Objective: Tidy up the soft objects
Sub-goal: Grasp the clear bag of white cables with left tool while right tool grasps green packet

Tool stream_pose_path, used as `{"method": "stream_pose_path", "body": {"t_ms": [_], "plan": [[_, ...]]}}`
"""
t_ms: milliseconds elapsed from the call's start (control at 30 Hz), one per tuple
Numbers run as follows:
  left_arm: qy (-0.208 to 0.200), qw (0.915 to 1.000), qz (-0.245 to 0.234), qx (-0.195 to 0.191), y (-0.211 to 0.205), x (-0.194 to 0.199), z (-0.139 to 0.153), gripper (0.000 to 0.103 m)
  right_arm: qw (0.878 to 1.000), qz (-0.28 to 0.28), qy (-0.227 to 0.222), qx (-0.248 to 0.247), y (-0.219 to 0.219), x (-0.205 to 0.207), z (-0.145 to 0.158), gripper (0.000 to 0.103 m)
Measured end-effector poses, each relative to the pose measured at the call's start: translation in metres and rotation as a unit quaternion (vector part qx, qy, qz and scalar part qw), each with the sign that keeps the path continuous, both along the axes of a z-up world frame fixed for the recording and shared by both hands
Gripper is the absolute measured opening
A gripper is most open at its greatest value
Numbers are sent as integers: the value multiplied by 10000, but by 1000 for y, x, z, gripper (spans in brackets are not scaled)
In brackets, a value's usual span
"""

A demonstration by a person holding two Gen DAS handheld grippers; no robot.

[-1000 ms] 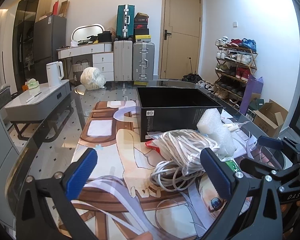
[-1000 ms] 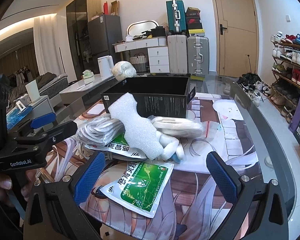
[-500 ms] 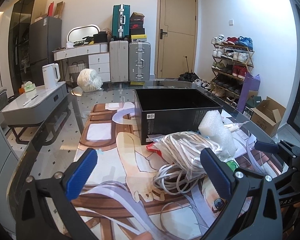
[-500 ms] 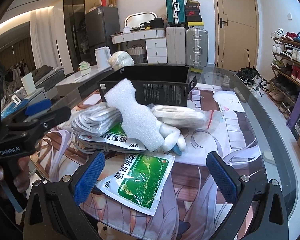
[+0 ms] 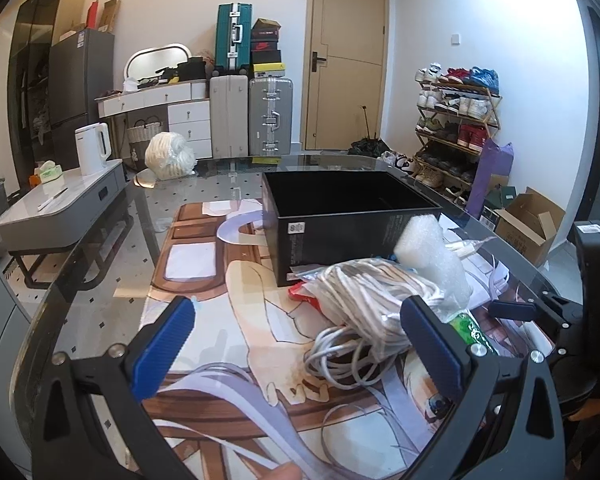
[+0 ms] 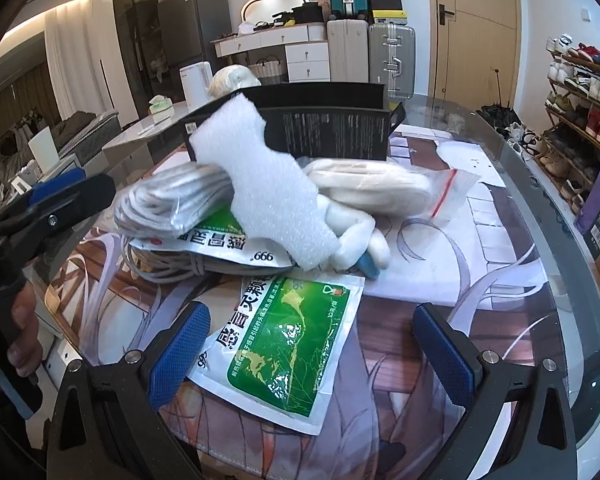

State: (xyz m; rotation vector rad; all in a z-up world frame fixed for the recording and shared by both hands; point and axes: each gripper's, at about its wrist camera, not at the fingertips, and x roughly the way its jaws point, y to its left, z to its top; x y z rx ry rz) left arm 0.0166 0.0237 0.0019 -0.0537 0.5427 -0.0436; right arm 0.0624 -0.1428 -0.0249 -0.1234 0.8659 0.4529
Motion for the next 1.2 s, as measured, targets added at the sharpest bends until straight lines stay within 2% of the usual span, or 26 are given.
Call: {"method": "stream_pose_path", "body": {"t_ms": [233,433,667,800,867,1000,1200], "plan": [[78,9997,-213,-46,-9,6,1,103,9999,-4,77,-114,-14,7,-4,103],[195,9994,-281,-27,-21,16,-1,103,9995,244,65,-166,-13,11,-6,102],[405,9978,-473,-204,-33,26,-3,103,9991,340,-115,-215,-10,9,-6,85],[536,9966,-541,-321,-37,34,-5,103,9985,482,-192,-193,-11,2,-4,67],[603,9964,-484,-361,-37,40,-6,103,9983,519,-211,-155,-11,-1,-3,63],[769,9944,-484,-542,-36,50,-8,103,9980,570,-225,-135,-10,-3,-2,61],[812,9939,-635,-396,-46,49,-7,103,9980,570,-233,-137,-10,-4,-2,61]]}}
